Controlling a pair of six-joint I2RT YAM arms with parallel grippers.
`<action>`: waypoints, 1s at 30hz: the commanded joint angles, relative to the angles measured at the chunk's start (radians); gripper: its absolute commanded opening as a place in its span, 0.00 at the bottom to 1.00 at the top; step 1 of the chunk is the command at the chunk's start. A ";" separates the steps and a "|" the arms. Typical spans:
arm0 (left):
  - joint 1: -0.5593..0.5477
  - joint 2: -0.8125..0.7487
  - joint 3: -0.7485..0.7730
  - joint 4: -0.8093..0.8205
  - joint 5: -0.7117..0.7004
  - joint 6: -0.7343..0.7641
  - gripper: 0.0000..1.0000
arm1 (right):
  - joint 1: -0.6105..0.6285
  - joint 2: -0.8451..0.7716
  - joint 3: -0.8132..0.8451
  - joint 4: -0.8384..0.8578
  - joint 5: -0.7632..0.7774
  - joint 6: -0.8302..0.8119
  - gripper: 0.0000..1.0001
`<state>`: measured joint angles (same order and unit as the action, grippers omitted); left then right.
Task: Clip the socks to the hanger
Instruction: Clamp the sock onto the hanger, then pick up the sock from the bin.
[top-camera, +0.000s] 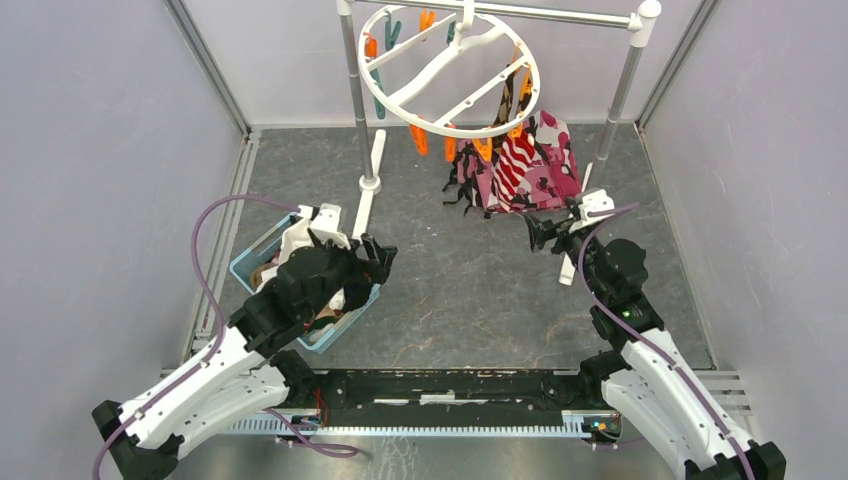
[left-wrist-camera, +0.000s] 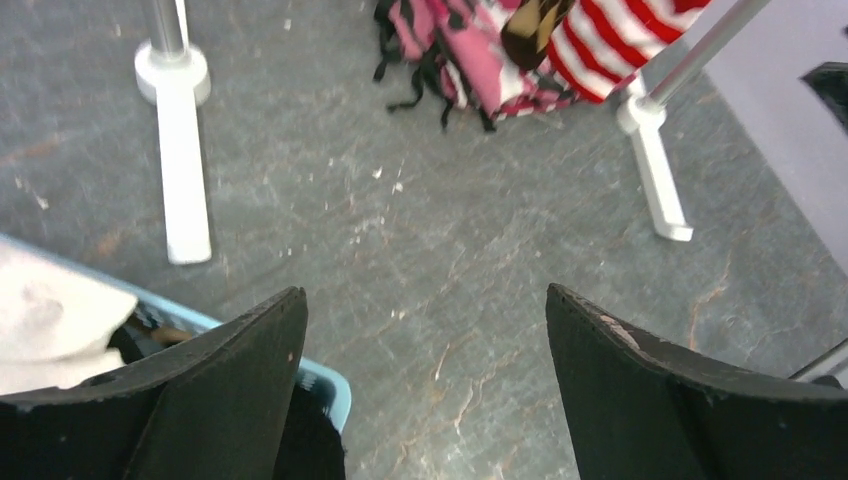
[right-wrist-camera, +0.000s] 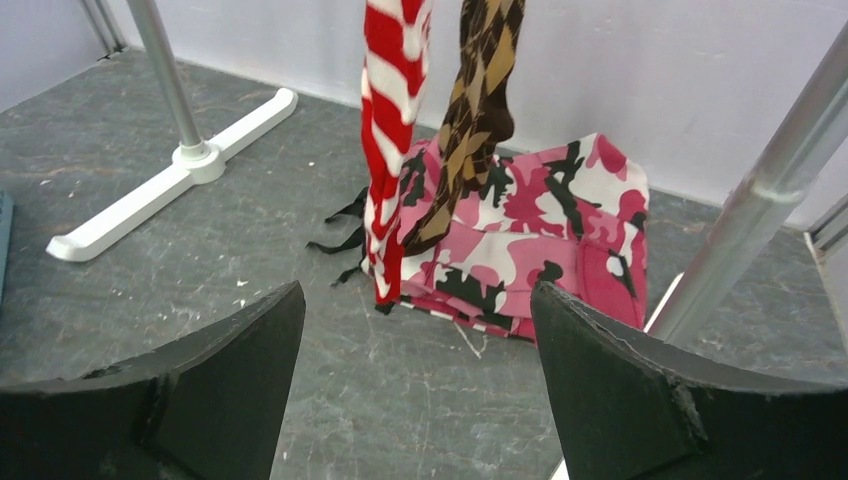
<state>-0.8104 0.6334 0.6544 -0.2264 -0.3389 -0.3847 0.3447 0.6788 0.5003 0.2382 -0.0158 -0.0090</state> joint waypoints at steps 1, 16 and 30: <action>0.056 0.076 0.072 -0.161 0.062 -0.139 0.91 | -0.004 -0.052 -0.056 0.011 -0.059 0.043 0.89; 0.449 0.217 0.331 -0.767 0.174 -0.435 0.36 | -0.003 -0.073 -0.209 0.066 -0.110 0.095 0.91; 0.449 0.267 0.301 -1.004 0.047 -0.610 0.12 | 0.000 -0.071 -0.239 0.092 -0.107 0.119 0.91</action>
<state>-0.3660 0.8776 0.9588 -1.1610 -0.2371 -0.9268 0.3447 0.6163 0.2642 0.2771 -0.1196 0.0937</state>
